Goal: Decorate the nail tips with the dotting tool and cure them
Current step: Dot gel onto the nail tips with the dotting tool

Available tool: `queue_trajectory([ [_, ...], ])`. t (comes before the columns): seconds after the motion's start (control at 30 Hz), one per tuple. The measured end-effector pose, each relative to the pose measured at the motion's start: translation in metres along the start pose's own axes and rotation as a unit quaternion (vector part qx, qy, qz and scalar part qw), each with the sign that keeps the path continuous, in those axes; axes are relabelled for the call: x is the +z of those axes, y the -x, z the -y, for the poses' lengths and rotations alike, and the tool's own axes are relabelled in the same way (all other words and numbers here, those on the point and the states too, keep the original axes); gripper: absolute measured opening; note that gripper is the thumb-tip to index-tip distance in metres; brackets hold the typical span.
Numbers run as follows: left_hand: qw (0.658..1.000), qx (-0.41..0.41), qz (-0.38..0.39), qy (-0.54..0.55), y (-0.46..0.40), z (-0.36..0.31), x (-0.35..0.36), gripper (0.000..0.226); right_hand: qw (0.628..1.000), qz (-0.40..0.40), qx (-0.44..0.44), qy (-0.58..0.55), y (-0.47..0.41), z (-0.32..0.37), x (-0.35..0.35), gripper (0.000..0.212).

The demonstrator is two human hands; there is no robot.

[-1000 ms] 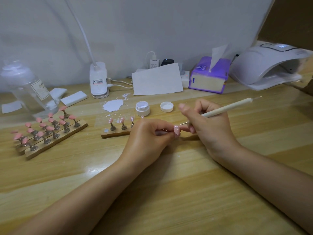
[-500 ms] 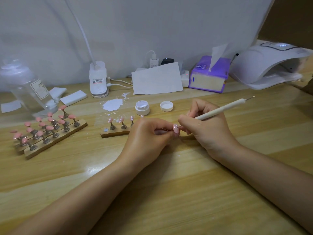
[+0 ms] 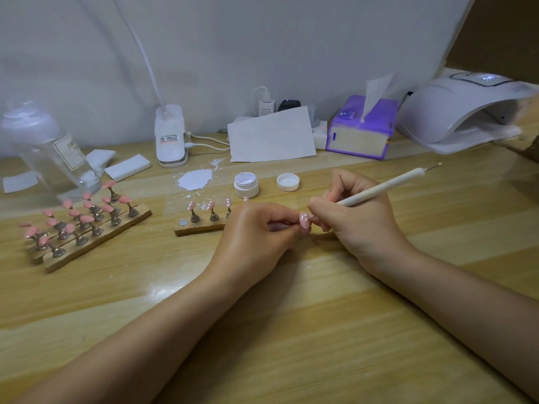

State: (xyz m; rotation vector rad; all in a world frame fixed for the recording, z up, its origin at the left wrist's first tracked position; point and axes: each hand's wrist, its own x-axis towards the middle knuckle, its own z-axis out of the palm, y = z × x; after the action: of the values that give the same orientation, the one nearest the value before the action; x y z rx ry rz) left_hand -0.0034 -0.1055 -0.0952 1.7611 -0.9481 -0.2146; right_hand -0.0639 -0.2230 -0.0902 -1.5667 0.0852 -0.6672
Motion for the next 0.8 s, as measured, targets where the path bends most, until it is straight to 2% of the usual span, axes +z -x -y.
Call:
queue_trajectory([
  [0.37,1.000,0.005,0.003,0.004,-0.0011,0.0026,0.0003,0.022,1.000,0.001,-0.003,0.000,-0.0004,-0.0010,0.0001,0.039],
  [0.57,1.000,0.007,0.002,0.010,-0.0005,0.0018,0.0000,0.032,1.000,0.000,-0.002,0.002,-0.0002,-0.0004,-0.0002,0.038],
  [0.8,1.000,0.008,0.004,0.014,-0.0002,0.0012,0.0004,0.029,1.000,-0.002,0.000,-0.001,-0.0005,-0.0009,-0.0002,0.039],
])
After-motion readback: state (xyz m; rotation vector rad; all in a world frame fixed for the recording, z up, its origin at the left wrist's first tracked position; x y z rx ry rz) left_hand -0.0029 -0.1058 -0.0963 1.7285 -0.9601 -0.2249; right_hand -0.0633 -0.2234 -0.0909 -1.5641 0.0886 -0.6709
